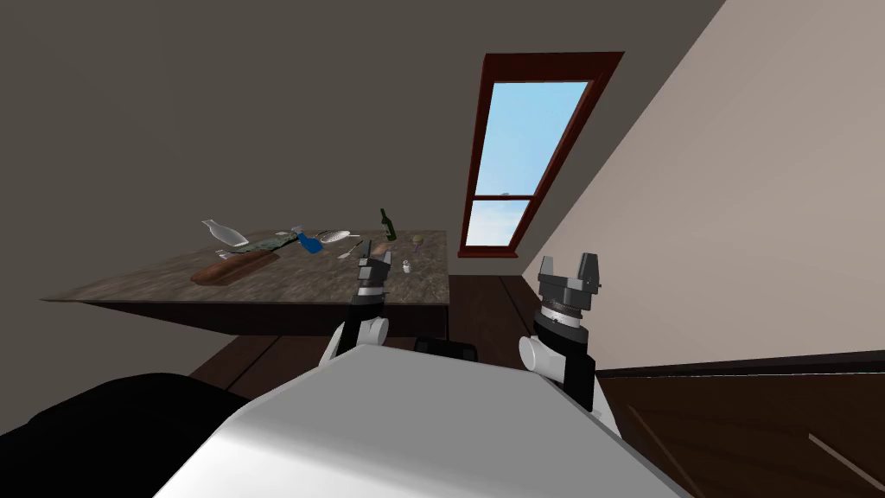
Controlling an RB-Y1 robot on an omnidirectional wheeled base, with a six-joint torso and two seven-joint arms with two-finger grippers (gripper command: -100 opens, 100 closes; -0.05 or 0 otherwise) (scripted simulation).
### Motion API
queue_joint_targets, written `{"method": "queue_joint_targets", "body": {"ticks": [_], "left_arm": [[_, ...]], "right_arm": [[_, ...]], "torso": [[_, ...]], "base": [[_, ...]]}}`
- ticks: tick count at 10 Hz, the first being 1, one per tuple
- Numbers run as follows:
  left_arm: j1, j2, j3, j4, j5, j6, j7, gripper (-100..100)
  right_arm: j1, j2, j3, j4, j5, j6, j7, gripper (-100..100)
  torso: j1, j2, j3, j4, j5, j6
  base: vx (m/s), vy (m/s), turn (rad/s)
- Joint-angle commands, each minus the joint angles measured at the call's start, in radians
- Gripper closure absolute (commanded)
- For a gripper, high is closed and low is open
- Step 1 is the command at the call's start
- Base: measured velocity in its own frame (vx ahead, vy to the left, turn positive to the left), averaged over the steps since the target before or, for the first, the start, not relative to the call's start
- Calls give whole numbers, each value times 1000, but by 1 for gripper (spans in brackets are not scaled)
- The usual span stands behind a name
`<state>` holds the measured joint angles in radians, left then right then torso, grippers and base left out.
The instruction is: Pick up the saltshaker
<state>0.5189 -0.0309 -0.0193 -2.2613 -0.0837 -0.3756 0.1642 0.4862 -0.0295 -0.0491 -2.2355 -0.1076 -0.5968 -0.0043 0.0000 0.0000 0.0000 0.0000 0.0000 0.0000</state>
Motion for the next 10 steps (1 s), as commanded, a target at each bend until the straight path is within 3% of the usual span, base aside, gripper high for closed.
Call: {"method": "queue_joint_targets", "body": {"ticks": [1, 6, 10], "left_arm": [[6, 33, 6, 4, 8, 6, 6, -100], [47, 150, 50, 37, 75, 53, 54, -100], [86, 208, 112, 87, 162, 116, 119, -100]], "right_arm": [[0, 0, 0, 0, 0, 0, 0, 0], [0, 0, 0, 0, 0, 0, 0, 0], [0, 0, 0, 0, 0, 0, 0, 0]], "torso": [[0, 0, 0, 0, 0, 0], [-9, 6, 3, 1, -2, 0], [-11, 5, 3, 1, -3, 0]], "base": [[-22, -27, 20], [-74, -117, 35], [-61, -169, 40]]}}
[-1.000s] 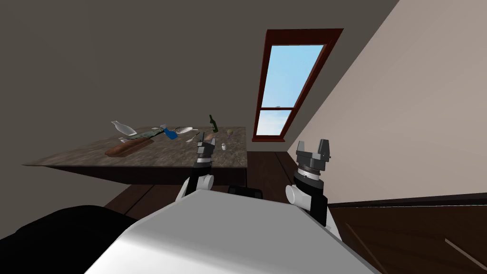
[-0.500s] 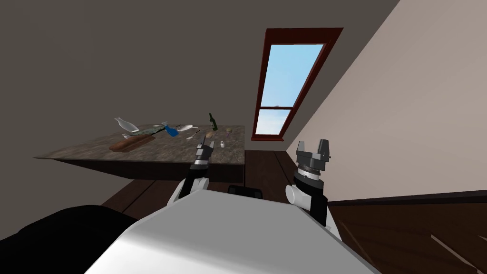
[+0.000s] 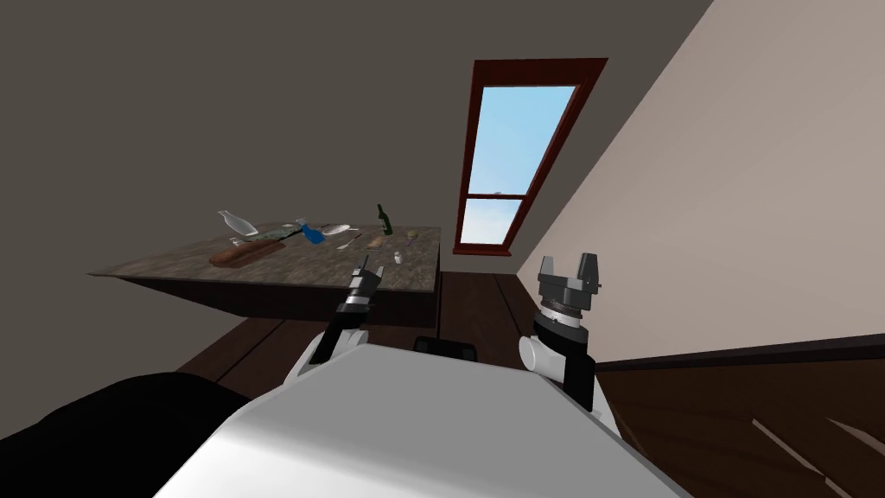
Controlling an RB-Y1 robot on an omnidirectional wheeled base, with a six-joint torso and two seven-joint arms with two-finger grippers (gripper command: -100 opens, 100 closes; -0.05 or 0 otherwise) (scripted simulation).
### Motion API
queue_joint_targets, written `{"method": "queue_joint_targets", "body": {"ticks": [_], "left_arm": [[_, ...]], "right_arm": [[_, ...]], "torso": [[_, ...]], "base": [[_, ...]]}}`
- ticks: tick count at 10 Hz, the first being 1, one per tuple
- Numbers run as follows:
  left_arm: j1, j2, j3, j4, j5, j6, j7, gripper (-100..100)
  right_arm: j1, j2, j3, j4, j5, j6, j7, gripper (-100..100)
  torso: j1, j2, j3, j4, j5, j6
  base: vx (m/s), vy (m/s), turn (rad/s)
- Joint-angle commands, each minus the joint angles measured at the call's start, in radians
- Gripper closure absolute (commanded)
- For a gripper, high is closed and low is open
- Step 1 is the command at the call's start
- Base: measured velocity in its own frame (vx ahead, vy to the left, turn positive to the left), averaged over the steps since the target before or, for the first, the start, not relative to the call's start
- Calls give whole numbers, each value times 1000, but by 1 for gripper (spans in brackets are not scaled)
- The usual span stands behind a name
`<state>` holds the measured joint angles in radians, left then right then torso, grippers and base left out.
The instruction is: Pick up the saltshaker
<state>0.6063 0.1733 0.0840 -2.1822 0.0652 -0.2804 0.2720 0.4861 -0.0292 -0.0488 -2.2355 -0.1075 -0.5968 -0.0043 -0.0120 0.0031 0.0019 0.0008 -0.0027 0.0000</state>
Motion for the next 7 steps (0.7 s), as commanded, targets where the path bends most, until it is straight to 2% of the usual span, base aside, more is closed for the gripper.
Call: {"method": "queue_joint_targets", "body": {"ticks": [1, 3, 4, 7], "left_arm": [[7, 13, 27, 23, 38, 39, 30, -100], [19, 24, 67, 58, 92, 77, 70, -100], [19, 24, 67, 58, 92, 77, 70, -100], [28, 27, 134, 119, 177, 137, 136, -100]], "right_arm": [[0, 0, 0, 0, 0, 0, 0, 0], [0, 0, 0, 0, 0, 0, 0, 0], [0, 0, 0, 0, 0, 0, 0, 0], [0, 0, 0, 0, 0, 0, 0, 0]], "torso": [[0, 0, 0, 0, 0, 0], [-1, 0, 0, 0, 0, 0], [-1, -1, 0, 0, 0, 0], [2, -4, -2, -1, 0, 0]], "base": [[-47, -200, 36], [-42, -193, 32], [-18, -134, 17], [7, -150, 18]]}}
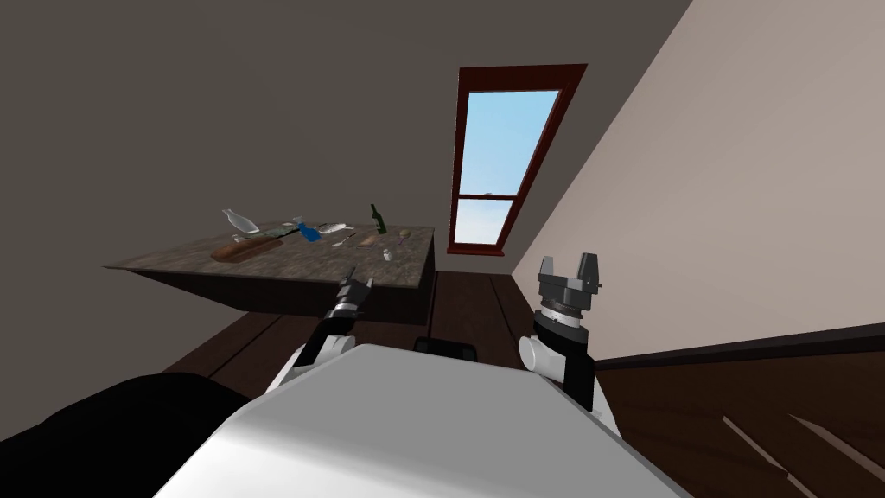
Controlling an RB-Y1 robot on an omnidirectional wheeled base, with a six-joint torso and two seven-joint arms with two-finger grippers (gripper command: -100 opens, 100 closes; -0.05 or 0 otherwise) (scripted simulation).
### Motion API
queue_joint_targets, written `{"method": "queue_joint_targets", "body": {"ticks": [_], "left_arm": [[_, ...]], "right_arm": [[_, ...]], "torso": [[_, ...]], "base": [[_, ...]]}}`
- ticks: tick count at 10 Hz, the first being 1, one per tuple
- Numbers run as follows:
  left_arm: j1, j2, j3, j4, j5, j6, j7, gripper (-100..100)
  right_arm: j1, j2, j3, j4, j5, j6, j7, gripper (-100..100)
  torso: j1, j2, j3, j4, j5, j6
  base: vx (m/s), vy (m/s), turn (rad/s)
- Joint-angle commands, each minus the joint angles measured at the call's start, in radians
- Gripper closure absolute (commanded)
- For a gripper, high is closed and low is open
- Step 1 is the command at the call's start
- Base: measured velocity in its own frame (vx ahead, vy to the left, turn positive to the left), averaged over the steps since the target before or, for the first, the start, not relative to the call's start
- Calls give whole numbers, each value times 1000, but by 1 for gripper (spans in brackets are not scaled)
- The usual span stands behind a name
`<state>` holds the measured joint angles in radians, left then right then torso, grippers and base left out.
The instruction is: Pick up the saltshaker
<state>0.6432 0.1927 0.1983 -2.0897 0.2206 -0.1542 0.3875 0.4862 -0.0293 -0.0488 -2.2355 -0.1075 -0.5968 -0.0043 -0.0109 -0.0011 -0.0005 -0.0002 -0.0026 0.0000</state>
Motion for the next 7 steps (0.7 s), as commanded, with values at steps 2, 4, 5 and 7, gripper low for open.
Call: {"method": "queue_joint_targets", "body": {"ticks": [2, 4, 5, 7], "left_arm": [[-12, 4, 68, 72, 77, 52, 66, -100], [-17, 1, 92, 96, 108, 73, 89, -100], [-23, -2, 117, 120, 136, 93, 111, -100], [-40, -9, 166, 169, 191, 132, 156, -100]], "right_arm": [[0, 0, 0, 0, 0, 0, 0, 0], [0, 0, 0, 0, 0, 0, 0, 0], [0, 0, 0, 0, 0, 0, 0, 0], [0, 0, 0, 0, 0, 0, 0, 0]], "torso": [[0, -1, -1, 0, 0, 0], [0, -3, -2, -1, 0, 0], [3, -2, -1, 0, 0, 0], [5, -4, -2, -1, 1, 0]], "base": [[35, -172, 16], [45, -136, 13], [34, -87, -3], [73, -101, 4]]}}
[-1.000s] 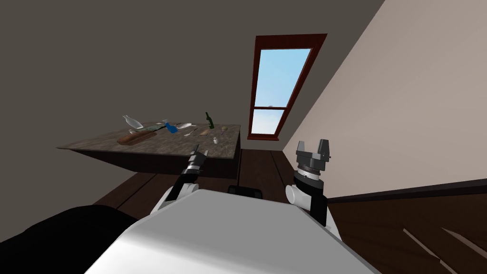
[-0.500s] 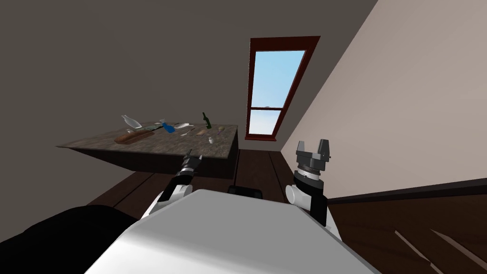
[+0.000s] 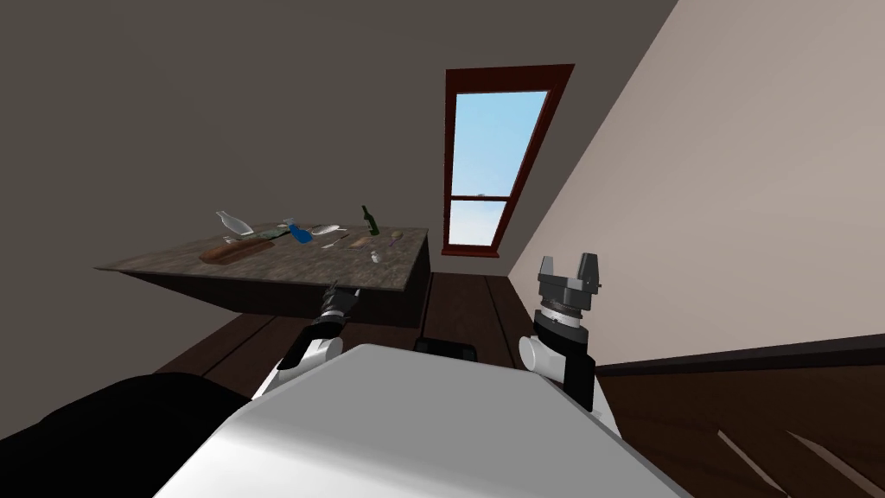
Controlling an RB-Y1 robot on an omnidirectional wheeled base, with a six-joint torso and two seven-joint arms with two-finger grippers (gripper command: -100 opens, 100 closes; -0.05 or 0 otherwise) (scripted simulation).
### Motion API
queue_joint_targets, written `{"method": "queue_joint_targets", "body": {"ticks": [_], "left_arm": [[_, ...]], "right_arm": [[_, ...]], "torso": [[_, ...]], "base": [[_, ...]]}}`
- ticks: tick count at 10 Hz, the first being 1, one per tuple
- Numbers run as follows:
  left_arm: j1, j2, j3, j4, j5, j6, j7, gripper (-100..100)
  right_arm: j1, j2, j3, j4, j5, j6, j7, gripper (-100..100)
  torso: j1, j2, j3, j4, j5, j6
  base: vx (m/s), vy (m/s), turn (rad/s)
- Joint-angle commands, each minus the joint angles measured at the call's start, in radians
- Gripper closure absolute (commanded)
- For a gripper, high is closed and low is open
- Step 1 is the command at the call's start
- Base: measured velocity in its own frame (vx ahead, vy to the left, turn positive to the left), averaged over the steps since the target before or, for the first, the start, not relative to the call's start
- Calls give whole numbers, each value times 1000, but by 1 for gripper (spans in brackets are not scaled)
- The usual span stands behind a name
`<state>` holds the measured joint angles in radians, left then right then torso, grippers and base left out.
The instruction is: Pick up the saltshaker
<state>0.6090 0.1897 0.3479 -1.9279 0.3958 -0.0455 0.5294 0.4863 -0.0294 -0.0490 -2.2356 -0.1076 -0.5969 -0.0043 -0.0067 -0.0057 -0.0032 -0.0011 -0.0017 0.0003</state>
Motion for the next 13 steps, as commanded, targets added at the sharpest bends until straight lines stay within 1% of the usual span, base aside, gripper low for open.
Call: {"method": "queue_joint_targets", "body": {"ticks": [1, 4, 7, 10, 13], "left_arm": [[-17, -9, 41, 32, 42, 42, 36, -100], [-60, -17, 111, 104, 114, 93, 98, -100], [-114, -21, 173, 172, 174, 136, 151, -100], [-173, -23, 225, 231, 220, 169, 194, -100], [-231, -23, 265, 279, 253, 194, 227, -100]], "right_arm": [[0, 0, 0, 0, 0, 0, 0, 0], [0, 0, 0, 0, 0, 0, 0, 0], [0, 0, 0, 0, 0, 0, 0, 0], [0, 0, 0, 0, 0, 0, 0, 0], [0, 0, 0, 0, 0, 0, 0, 0]], "torso": [[0, 0, 0, 0, 0, 0], [1, -3, -2, -1, 0, 0], [6, -5, -3, -1, 1, 0], [7, -5, -3, -1, 1, 0], [11, -6, -4, -1, 2, 0]], "base": [[89, -123, 1], [116, -84, -4], [146, -25, -14], [145, 2, -22], [160, 49, -26]]}}
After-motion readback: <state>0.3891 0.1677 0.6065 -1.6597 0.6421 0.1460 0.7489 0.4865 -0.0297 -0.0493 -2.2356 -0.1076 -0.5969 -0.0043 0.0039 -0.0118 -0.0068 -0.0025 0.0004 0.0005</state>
